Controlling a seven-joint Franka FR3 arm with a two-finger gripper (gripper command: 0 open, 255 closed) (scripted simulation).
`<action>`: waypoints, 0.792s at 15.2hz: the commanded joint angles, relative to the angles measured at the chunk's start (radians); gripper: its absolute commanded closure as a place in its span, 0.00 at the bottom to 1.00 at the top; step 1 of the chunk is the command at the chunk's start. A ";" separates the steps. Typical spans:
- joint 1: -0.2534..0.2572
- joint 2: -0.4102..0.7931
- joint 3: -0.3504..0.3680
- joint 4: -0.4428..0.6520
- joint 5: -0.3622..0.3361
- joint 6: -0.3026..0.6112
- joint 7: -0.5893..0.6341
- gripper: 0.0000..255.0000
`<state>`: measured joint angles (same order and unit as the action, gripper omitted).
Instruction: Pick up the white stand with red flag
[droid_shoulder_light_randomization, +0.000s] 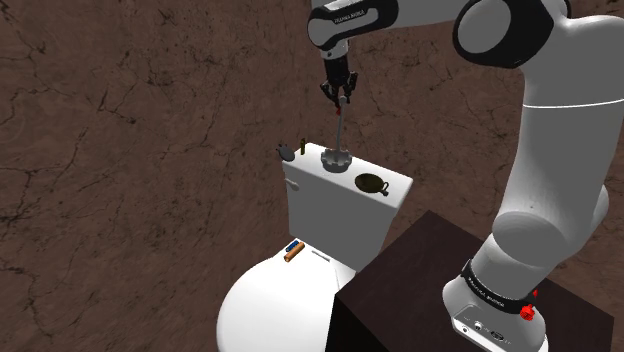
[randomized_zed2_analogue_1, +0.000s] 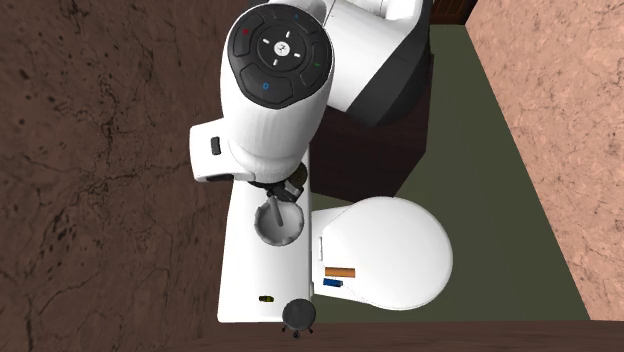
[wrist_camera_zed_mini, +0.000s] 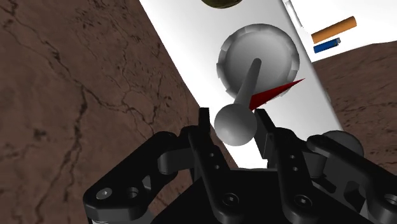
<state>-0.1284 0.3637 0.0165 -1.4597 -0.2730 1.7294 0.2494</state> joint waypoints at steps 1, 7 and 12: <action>0.001 0.000 0.000 0.026 0.001 -0.026 -0.006 1.00; 0.004 0.003 0.000 0.110 0.003 -0.105 -0.024 1.00; 0.006 0.008 0.000 0.160 0.004 -0.148 -0.035 1.00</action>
